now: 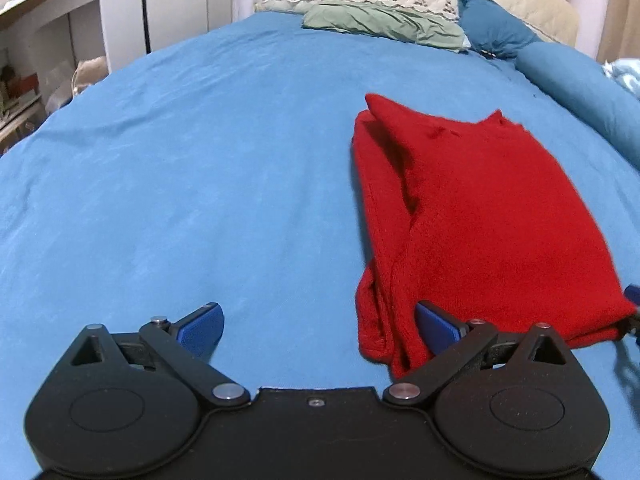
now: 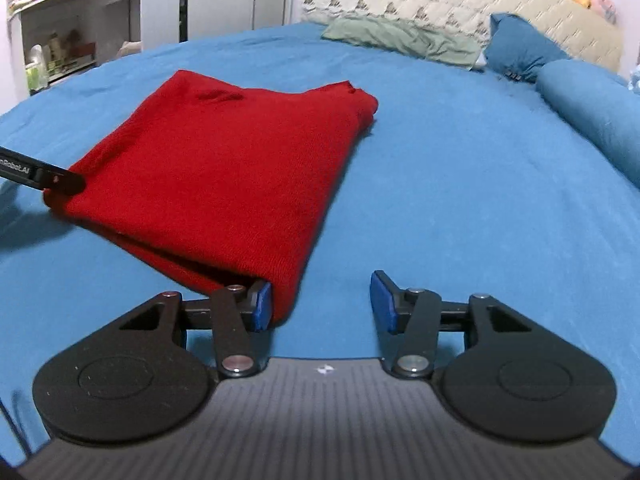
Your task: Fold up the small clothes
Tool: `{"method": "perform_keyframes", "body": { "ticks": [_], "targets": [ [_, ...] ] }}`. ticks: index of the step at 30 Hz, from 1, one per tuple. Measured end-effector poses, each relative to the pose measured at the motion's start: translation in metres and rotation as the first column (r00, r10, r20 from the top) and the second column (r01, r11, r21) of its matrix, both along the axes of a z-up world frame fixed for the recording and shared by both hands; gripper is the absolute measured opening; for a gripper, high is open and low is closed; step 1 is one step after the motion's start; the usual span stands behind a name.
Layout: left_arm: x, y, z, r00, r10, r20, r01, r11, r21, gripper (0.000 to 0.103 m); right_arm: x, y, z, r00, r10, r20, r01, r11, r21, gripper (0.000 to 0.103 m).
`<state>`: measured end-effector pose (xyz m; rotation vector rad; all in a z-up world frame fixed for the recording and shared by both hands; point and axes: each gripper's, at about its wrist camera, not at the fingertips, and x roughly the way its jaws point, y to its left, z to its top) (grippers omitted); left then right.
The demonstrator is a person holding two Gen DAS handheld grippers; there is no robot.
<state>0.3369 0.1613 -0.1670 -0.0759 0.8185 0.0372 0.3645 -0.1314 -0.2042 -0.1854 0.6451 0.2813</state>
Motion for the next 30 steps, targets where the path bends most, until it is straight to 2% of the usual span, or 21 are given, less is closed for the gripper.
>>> {"method": "perform_keyframes", "body": {
  "ticks": [2,4,6,7,11,13,15,17,20,21,24,25,26,27,29,30],
  "targets": [
    [-0.005,0.003,0.014,1.000,-0.004,0.015,0.004,1.000,-0.016,0.101,0.001,-0.005,0.008,0.999,0.028,-0.023,-0.028,0.999,0.019,0.068],
    [-0.006,-0.001,0.031,0.998,-0.034,0.047,0.035,0.999,-0.012,0.101,-0.001,-0.013,0.021,0.997,0.076,-0.034,-0.074,0.996,0.044,0.078],
    [0.004,-0.002,0.050,0.995,-0.081,0.066,0.083,0.996,-0.030,0.103,0.002,-0.019,0.039,0.993,0.110,-0.039,-0.107,0.992,0.074,0.099],
    [0.012,-0.002,0.056,0.993,-0.103,0.063,0.106,0.993,-0.047,0.103,0.006,-0.022,0.049,0.992,0.121,-0.042,-0.116,0.988,0.100,0.103],
    [0.066,-0.002,0.056,0.988,-0.148,-0.041,0.139,0.975,-0.172,0.103,0.044,-0.031,0.087,0.987,0.119,-0.112,-0.087,0.964,0.252,0.103],
    [0.087,0.003,0.046,0.988,-0.139,-0.071,0.119,0.965,-0.232,0.103,0.078,-0.032,0.092,0.973,0.093,-0.211,-0.020,0.946,0.324,0.103],
    [0.101,0.009,0.036,0.989,-0.124,-0.082,0.097,0.957,-0.274,0.100,0.106,-0.032,0.086,0.954,0.065,-0.291,0.050,0.926,0.373,0.103],
    [0.114,0.013,0.024,0.988,-0.115,-0.102,0.076,0.942,-0.326,0.091,0.129,-0.036,0.073,0.933,0.039,-0.359,0.125,0.898,0.421,0.103],
    [0.124,0.012,0.011,0.983,-0.119,-0.138,0.063,0.931,-0.360,0.086,0.145,-0.037,0.052,0.912,0.008,-0.410,0.194,0.873,0.448,0.103],
    [0.125,0.010,0.007,0.982,-0.125,-0.138,0.070,0.934,-0.350,0.087,0.147,-0.037,0.046,0.906,0.005,-0.423,0.204,0.871,0.447,0.102],
    [0.124,0.005,0.011,0.982,-0.148,-0.119,0.102,0.940,-0.327,0.083,0.152,-0.032,0.027,0.891,0.010,-0.454,0.214,0.873,0.439,0.088],
    [0.124,0.003,0.012,0.979,-0.165,-0.117,0.118,0.936,-0.332,0.065,0.150,-0.031,0.024,0.893,0.011,-0.449,0.212,0.871,0.443,0.086],
    [0.123,0.004,0.013,0.975,-0.187,-0.119,0.134,0.925,-0.355,0.043,0.149,-0.030,0.023,0.900,0.015,-0.436,0.206,0.867,0.453,0.075],
    [0.124,0.004,0.014,0.973,-0.195,-0.127,0.135,0.917,-0.375,0.041,0.148,-0.029,0.023,0.903,0.031,-0.429,0.195,0.860,0.471,0.050],
    [0.124,-0.001,0.021,0.973,-0.187,-0.133,0.133,0.933,-0.336,0.031,0.149,-0.024,0.025,0.900,0.053,-0.432,0.188,0.848,0.496,0.041],
    [0.123,-0.004,0.026,0.975,-0.183,-0.128,0.134,0.938,-0.320,0.028,0.149,-0.022,0.030,0.907,0.050,-0.418,0.177,0.855,0.487,0.039]
  ]
}}
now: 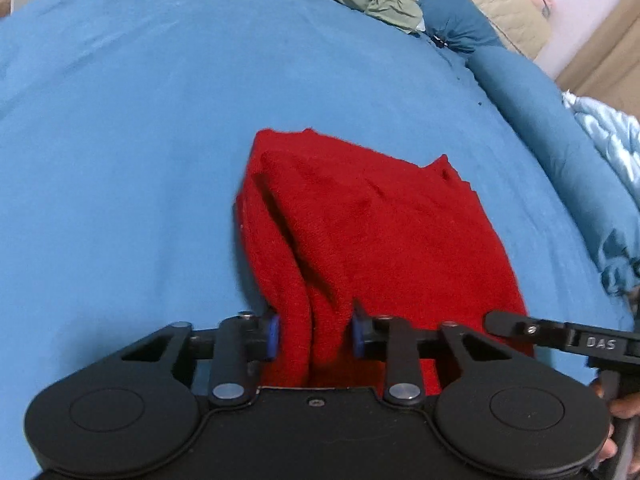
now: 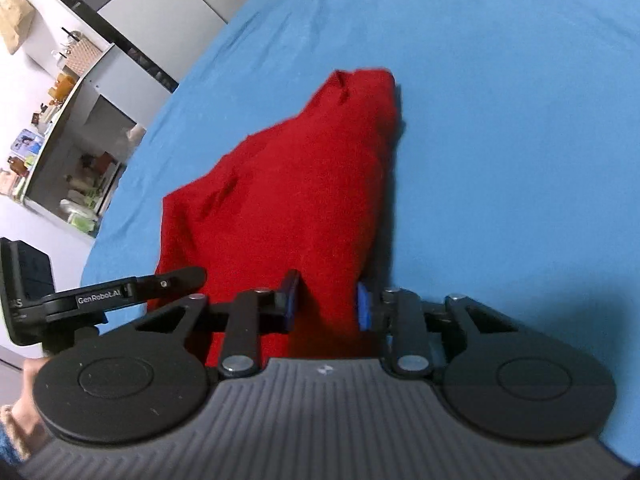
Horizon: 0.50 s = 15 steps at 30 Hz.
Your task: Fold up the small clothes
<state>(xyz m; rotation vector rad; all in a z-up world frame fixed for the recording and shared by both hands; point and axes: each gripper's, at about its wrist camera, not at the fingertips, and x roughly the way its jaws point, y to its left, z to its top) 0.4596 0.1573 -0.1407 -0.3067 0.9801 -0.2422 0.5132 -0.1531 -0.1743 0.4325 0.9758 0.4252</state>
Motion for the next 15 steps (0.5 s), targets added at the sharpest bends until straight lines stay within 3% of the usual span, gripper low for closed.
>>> {"method": "perform_keyframes", "body": {
  "ticks": [3,6,11,15],
  "targets": [
    [-0.007,-0.004,0.016,1.000,0.008,0.028,-0.008,1.000,-0.008,0.024,-0.007,0.002,0.020,0.999,0.018,0.047,-0.017,1.000,-0.014,0.036],
    [-0.025,-0.018,0.041,0.996,-0.059,0.066,0.059,0.998,0.007,0.024,-0.020,-0.004,0.049,0.997,0.035,0.075,-0.036,0.999,0.009,0.036],
    [-0.091,-0.045,0.079,0.979,-0.153,0.133,0.154,0.988,0.005,0.024,-0.075,-0.034,0.092,0.991,0.076,0.109,-0.081,0.996,0.038,0.036],
    [-0.146,-0.071,0.076,0.964,-0.206,0.165,0.206,0.978,0.020,0.024,-0.135,-0.072,0.104,0.990,0.080,0.120,-0.086,0.995,0.046,0.036]
  ]
}}
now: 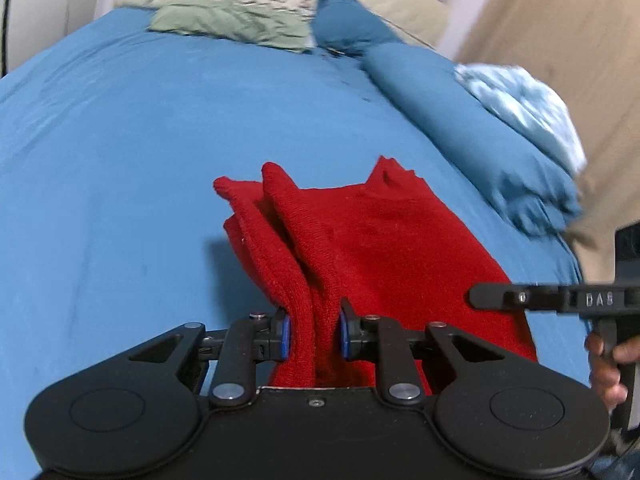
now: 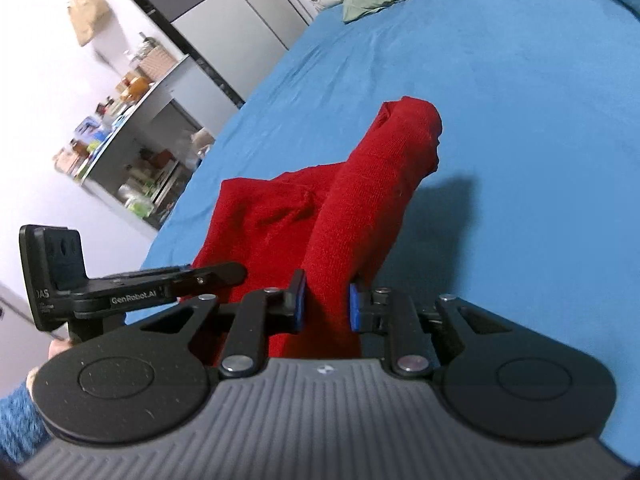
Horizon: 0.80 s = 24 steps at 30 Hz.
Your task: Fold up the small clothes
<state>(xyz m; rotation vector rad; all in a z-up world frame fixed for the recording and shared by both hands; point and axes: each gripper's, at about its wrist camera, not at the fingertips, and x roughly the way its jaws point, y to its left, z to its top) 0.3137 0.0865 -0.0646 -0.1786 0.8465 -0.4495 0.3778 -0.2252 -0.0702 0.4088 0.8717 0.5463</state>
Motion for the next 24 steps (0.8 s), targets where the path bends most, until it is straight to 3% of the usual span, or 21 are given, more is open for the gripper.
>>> {"method": "perform_keyframes", "body": {
  "ticks": [5,7,10,13,15,16,17,18,19,24],
  "targets": [
    [-0.030,-0.032,-0.060,0.997,0.013,-0.071,-0.011,0.999,0.031,0.024,-0.053,-0.025,-0.037,0.997,-0.051,-0.055,0.047,0.997,-0.069,0.036],
    [-0.037,-0.036,-0.075,0.997,0.053,-0.055,-0.048,0.995,0.088,0.024,-0.059,-0.032,-0.060,0.991,-0.088,-0.099,0.079,0.993,-0.089,0.036],
    [-0.039,-0.031,-0.075,0.996,0.069,-0.054,-0.065,0.996,0.061,0.026,-0.065,-0.046,-0.086,0.980,-0.137,-0.145,0.128,0.989,-0.072,0.037],
    [-0.040,-0.029,-0.067,0.996,0.068,-0.055,-0.063,0.995,0.080,0.032,-0.068,-0.050,-0.092,0.976,-0.151,-0.157,0.146,0.988,-0.043,0.038],
    [-0.044,-0.032,-0.059,0.998,0.065,-0.019,-0.062,0.991,0.119,0.035,-0.069,-0.045,-0.087,0.981,-0.137,-0.138,0.126,0.988,-0.084,0.047],
    [-0.046,-0.038,-0.056,0.998,0.062,0.003,-0.062,0.988,0.144,0.044,-0.070,-0.043,-0.083,0.982,-0.139,-0.128,0.125,0.986,-0.110,0.052],
    [-0.045,-0.043,-0.053,0.998,0.062,0.024,-0.065,0.982,0.176,0.059,-0.069,-0.040,-0.078,0.984,-0.136,-0.113,0.120,0.984,-0.135,0.068],
    [-0.046,-0.046,-0.052,0.997,0.062,0.043,-0.070,0.976,0.204,0.066,-0.071,-0.039,-0.074,0.986,-0.136,-0.094,0.121,0.982,-0.148,0.082],
    [-0.047,-0.048,-0.052,0.996,0.060,0.059,-0.072,0.971,0.227,0.072,-0.075,-0.038,-0.069,0.988,-0.139,-0.064,0.127,0.978,-0.163,0.086],
    [-0.037,-0.056,-0.074,0.997,0.065,0.030,-0.071,0.953,0.296,0.072,-0.069,-0.022,-0.076,0.989,-0.140,-0.046,0.121,0.952,-0.281,0.088]
  ]
}}
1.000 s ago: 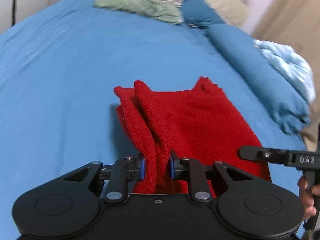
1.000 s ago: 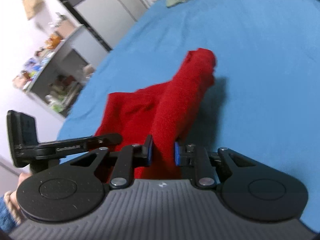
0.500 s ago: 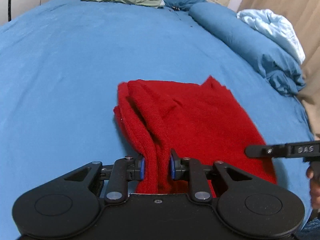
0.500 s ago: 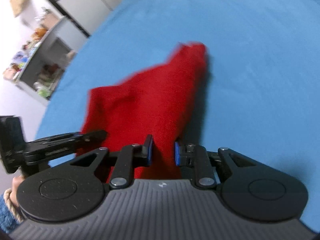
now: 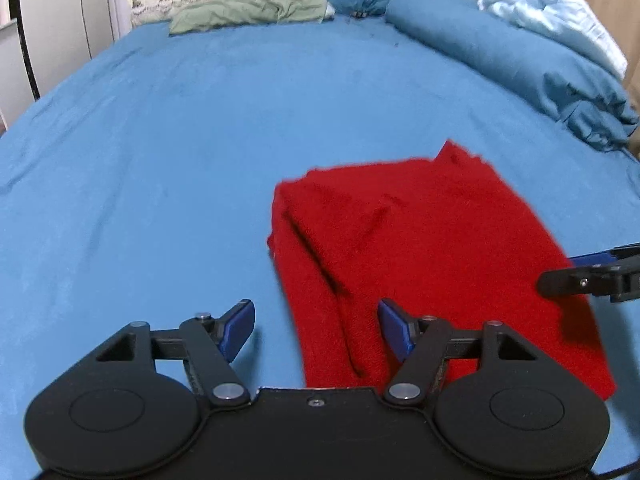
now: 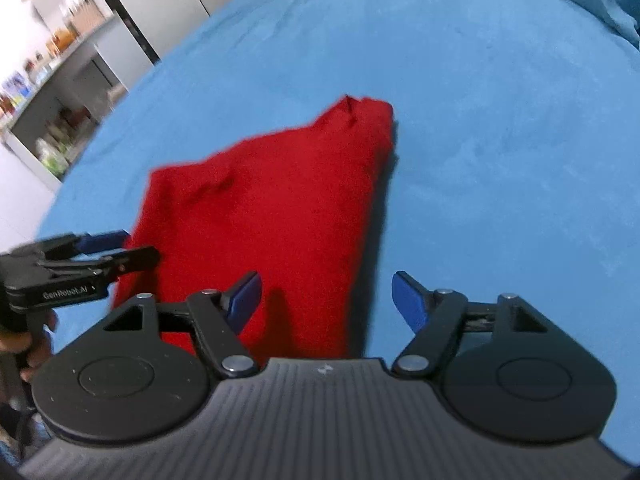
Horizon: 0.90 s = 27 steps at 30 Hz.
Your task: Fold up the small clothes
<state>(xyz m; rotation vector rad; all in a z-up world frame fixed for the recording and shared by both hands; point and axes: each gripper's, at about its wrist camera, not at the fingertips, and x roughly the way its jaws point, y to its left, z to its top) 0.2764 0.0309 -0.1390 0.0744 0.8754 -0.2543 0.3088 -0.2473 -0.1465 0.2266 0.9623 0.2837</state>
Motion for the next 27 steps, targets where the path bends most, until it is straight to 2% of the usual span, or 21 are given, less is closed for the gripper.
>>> {"method": "perform_keyframes", "body": {
  "ticks": [2,5,11,16,18,20,23,27],
  "targets": [
    [0.006,0.000,-0.008,0.999,0.012,-0.037,-0.013,0.999,-0.034,0.073,0.000,0.001,-0.008,1.000,-0.003,-0.012,0.003,0.999,-0.038,0.088],
    [0.012,0.002,-0.008,0.997,0.036,-0.064,-0.040,0.997,-0.066,0.073,-0.002,-0.003,-0.016,1.000,-0.019,-0.014,0.018,0.999,-0.033,0.088],
    [-0.002,0.001,0.022,0.999,0.036,-0.020,-0.037,0.997,-0.061,0.072,-0.012,0.002,0.002,0.999,-0.007,0.031,0.009,0.998,-0.069,0.088],
    [-0.032,0.000,0.075,0.997,0.070,0.037,-0.068,0.996,-0.061,0.074,-0.036,0.009,0.047,0.994,0.006,0.113,0.006,0.994,-0.108,0.088],
    [-0.052,0.001,0.098,0.994,0.081,0.076,-0.074,0.994,-0.086,0.084,-0.054,0.012,0.072,0.987,0.010,0.162,0.010,0.992,-0.123,0.088],
    [-0.075,0.000,0.122,0.987,0.097,0.132,-0.086,0.993,-0.083,0.099,-0.070,0.013,0.095,0.980,0.008,0.200,0.018,0.992,-0.127,0.091],
    [-0.108,-0.001,0.152,0.975,0.117,0.188,-0.106,0.992,-0.066,0.103,-0.099,0.015,0.127,0.968,-0.013,0.250,0.049,0.989,-0.142,0.102],
    [-0.149,-0.001,0.177,0.965,0.155,0.212,-0.145,0.988,-0.062,0.103,-0.142,0.017,0.164,0.947,-0.048,0.317,0.106,0.980,-0.169,0.103]
  ]
}}
